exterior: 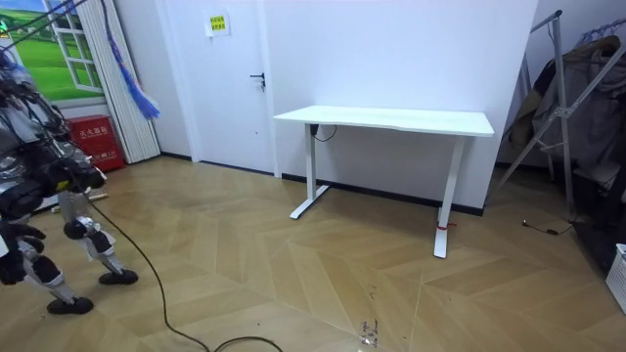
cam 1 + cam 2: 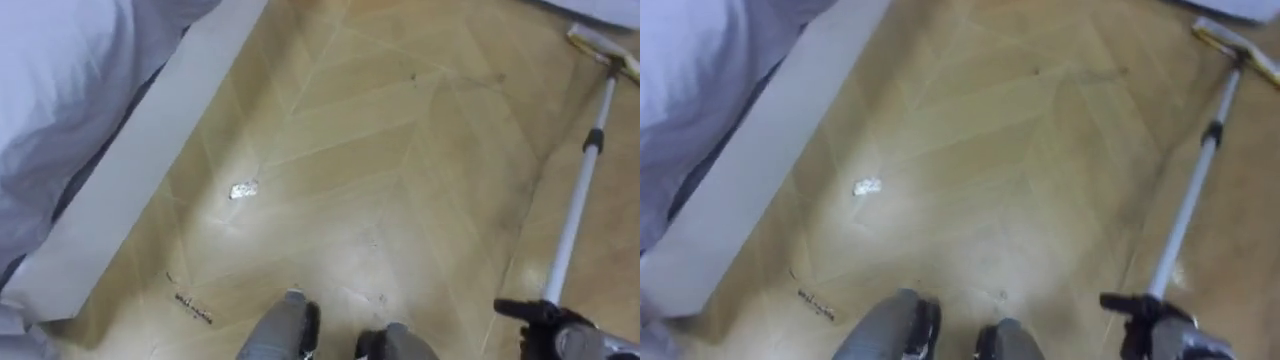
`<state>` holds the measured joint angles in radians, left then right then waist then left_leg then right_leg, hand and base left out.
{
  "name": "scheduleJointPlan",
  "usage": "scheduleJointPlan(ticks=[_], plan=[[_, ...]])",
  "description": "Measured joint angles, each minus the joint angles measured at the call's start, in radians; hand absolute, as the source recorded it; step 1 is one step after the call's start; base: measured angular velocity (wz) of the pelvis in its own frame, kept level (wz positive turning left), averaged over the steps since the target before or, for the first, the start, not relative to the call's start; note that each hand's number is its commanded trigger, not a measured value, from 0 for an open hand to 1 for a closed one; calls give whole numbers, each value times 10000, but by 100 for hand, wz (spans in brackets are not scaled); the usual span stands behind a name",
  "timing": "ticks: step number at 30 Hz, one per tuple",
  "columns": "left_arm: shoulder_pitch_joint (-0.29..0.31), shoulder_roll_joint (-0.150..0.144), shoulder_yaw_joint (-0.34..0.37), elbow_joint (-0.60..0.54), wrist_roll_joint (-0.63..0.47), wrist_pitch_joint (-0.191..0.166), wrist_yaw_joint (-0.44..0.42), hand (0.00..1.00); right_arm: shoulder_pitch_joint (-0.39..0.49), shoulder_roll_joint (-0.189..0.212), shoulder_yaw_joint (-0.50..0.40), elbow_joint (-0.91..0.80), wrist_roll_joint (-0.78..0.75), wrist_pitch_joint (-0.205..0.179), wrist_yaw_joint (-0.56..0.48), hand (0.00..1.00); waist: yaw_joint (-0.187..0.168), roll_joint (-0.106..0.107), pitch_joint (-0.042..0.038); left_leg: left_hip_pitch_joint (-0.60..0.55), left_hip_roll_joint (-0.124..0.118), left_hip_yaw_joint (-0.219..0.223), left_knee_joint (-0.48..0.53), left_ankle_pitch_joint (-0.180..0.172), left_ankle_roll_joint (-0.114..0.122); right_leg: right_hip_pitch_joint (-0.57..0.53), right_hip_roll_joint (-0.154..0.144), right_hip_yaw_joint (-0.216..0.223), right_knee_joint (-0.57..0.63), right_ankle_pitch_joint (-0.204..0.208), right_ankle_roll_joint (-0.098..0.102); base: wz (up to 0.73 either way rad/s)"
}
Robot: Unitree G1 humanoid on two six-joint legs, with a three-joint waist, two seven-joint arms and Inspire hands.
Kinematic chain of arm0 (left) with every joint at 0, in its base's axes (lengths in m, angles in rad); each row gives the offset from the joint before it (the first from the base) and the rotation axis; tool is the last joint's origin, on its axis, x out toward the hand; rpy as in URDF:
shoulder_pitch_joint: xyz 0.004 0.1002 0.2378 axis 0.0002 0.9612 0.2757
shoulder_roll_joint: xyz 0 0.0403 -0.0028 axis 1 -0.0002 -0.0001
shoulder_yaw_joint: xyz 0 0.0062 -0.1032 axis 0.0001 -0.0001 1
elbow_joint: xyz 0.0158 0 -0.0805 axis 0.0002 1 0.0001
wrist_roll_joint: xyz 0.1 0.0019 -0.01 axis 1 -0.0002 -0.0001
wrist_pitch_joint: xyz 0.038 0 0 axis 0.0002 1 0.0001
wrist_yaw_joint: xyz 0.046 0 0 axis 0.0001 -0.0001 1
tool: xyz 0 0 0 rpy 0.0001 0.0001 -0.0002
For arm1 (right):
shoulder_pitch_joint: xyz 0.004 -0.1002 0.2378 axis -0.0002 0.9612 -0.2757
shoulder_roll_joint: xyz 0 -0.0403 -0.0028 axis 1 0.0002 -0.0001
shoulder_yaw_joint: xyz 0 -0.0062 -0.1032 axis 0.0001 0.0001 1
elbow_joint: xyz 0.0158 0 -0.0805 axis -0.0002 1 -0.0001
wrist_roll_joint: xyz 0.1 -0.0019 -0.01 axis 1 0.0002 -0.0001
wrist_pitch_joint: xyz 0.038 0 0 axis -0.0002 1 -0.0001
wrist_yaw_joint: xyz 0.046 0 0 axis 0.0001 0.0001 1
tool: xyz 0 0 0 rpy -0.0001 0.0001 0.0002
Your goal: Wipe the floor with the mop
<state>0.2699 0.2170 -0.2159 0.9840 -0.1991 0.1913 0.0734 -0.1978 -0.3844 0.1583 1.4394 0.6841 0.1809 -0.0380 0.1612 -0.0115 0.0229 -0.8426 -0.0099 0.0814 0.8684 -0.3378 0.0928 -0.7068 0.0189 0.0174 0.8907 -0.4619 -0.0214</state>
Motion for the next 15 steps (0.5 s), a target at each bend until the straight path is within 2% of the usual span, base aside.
scheduleJointPlan(ticks=[1, 3, 4, 5, 6, 7, 9, 11, 13, 14, 15], plan=[[11, -204, 72, -22, 276, 8, -109, 0, 738, -1, 294, 201, -28, -37, -8, 100, 99, 56, -3, 351, 23, 329, -54, -121, 247, 215, -139, 55, 123, -58, 88, 17], [-62, -394, 179, -23, 581, -6, -213, 0, 1710, 193, 631, 256, -331, -40, -135, 100, 6, 170, -59, 676, -55, 550, -17, -391, 443, 322, -390, -107, 467, -35, 142, -24], [-214, -415, 241, 32, 727, -110, -228, 0, 2128, 362, 655, 354, -696, -39, -252, 100, -194, 227, -79, 809, -97, 635, 8, -523, 510, 319, -515, -165, 698, 14, 233, -28], [-287, -423, 345, 62, 769, -216, -229, 0, 2289, 493, 652, 369, -869, -39, -314, 100, -253, 254, -87, 885, -115, 661, 6, -574, 526, 314, -542, -174, 808, 47, 296, -32], [-439, -427, 592, 97, 788, -376, -225, 0, 2526, 777, 646, 365, -1146, -46, -372, 100, -469, 263, -90, 1061, -152, 668, -16, -683, 520, 336, -557, -170, 944, 116, 413, -55], [-553, -453, 719, 110, 832, -519, -184, 0, 2604, 1012, 622, 420, -1431, -46, -412, 100, -533, 292, -74, 1300, -154, 639, -66, -786, 511, 456, -548, -138, 881, 165, 471, -69], [-746, -543, 789, 419, 787, -625, -161, 0, 2487, 1226, 599, 436, -1730, -47, -562, 100, -521, 377, -71, 1735, -215, 455, -308, -839, 474, 984, -508, -176, 255, 172, 463, -102], [-824, -590, 881, 812, 774, -594, -131, 0, 2223, 1369, 542, 392, -2121, -38, -665, 100, -525, 400, -70, 2304, -255, 431, -739, -829, 467, 1614, -517, -276, -552, 175, 459, -102], [-798, -605, 979, 985, 754, -409, 84, 0, 1916, 1452, 485, 375, -2477, 72, -706, 100, -565, 380, -44, 3151, -502, -15, -1480, -567, 434, 2596, -568, -616, -1781, 397, 439, -63], [-799, -598, 981, 978, 755, -356, 146, 0, 1867, 1456, 459, 353, -2538, 169, -706, 100, -604, 372, -30, 3373, -570, -167, -1708, -467, 416, 2861, -571, -681, -2050, 523, 431, -7], [-805, -567, 996, 974, 761, -330, 269, 0, 1788, 1469, 423, 260, -2604, 345, -695, 100, -753, 345, -50, 3841, -617, -295, -2229, -238, 406, 3356, -641, -956, -2584, 755, 404, 24]])
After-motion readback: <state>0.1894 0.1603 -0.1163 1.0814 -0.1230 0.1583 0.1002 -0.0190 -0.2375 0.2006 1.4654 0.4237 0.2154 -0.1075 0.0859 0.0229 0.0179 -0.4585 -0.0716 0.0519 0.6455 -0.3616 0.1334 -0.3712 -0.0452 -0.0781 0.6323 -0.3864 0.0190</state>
